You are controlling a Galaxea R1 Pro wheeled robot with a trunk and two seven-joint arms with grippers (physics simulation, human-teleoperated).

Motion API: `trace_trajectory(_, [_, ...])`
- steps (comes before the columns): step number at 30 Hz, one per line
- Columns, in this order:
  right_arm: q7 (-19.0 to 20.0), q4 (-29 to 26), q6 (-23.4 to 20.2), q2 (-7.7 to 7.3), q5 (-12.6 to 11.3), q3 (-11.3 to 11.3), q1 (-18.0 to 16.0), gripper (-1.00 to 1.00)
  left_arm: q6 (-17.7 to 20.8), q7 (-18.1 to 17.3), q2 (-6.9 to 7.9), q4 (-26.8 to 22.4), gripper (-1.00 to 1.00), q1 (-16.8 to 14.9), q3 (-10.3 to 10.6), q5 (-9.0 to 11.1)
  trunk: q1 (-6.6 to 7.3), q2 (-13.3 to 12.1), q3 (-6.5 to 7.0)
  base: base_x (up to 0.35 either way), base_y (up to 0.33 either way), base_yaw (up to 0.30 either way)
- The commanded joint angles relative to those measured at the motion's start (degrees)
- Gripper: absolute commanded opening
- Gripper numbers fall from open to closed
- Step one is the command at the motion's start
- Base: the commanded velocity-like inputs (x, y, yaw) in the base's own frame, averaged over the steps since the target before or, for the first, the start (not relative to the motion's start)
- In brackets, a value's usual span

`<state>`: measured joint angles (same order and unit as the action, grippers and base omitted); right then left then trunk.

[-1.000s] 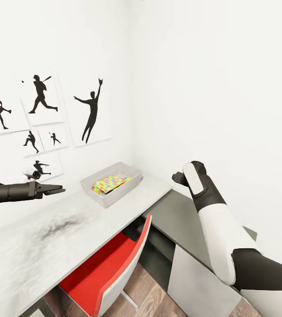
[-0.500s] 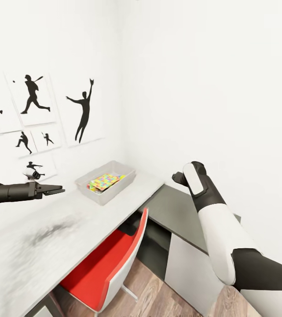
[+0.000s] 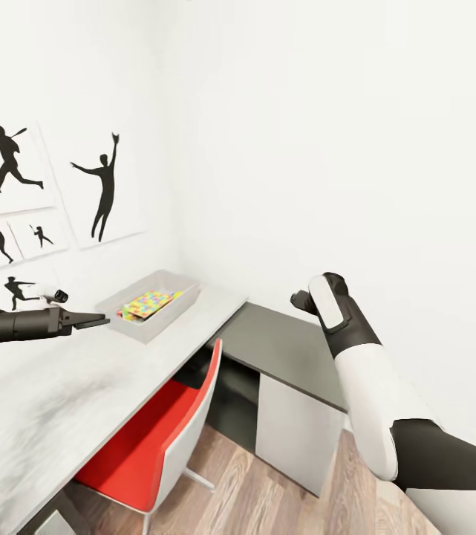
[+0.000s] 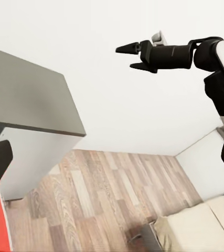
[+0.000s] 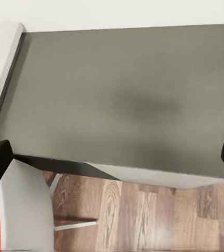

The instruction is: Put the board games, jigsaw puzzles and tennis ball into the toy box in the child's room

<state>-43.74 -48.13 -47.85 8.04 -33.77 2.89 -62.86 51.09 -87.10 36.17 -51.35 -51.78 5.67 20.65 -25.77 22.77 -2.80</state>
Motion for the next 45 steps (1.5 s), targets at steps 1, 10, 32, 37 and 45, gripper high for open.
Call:
trace_trajectory(1, [-0.57, -0.04, -0.03, 0.05, -0.6, 0.1, -0.07, 1.0, 0.42, -0.15, 0.07, 0.17, 1.0, -0.06, 0.22, 0.25, -0.01, 0.14, -0.14, -0.259, 0.001, -0.278])
trace_trajectory(10, [-0.56, 0.06, -0.04, 0.05, -0.6, 0.1, -0.07, 1.0, 0.09, -0.15, 0.05, 0.94, 1.0, -0.05, 0.22, 0.26, -0.01, 0.14, -0.14, -0.212, -0.076, -0.278])
trace_trajectory(32, [-0.19, 1.3, 0.06, 0.03, -0.6, 0.27, -0.07, 1.0, 0.04, -0.11, 0.04, 0.99, 1.0, -0.06, 0.22, 0.26, -0.01, 0.14, -0.14, -0.156, -0.064, -0.278])
trace_trajectory(37, [0.06, 1.66, 0.12, -0.03, -0.6, 0.28, -0.07, 1.0, 0.01, -0.09, 0.04, 0.99, 1.0, -0.07, 0.24, 0.26, -0.01, 0.14, -0.14, -0.116, -0.001, -0.278])
trace_trajectory(45, [0.23, 2.09, 0.17, -0.24, -0.6, 0.35, -0.07, 1.0, -0.01, -0.03, -0.13, 1.66, 1.0, -0.06, 0.29, 0.19, -0.01, 0.14, -0.14, -0.109, 0.0, -0.278])
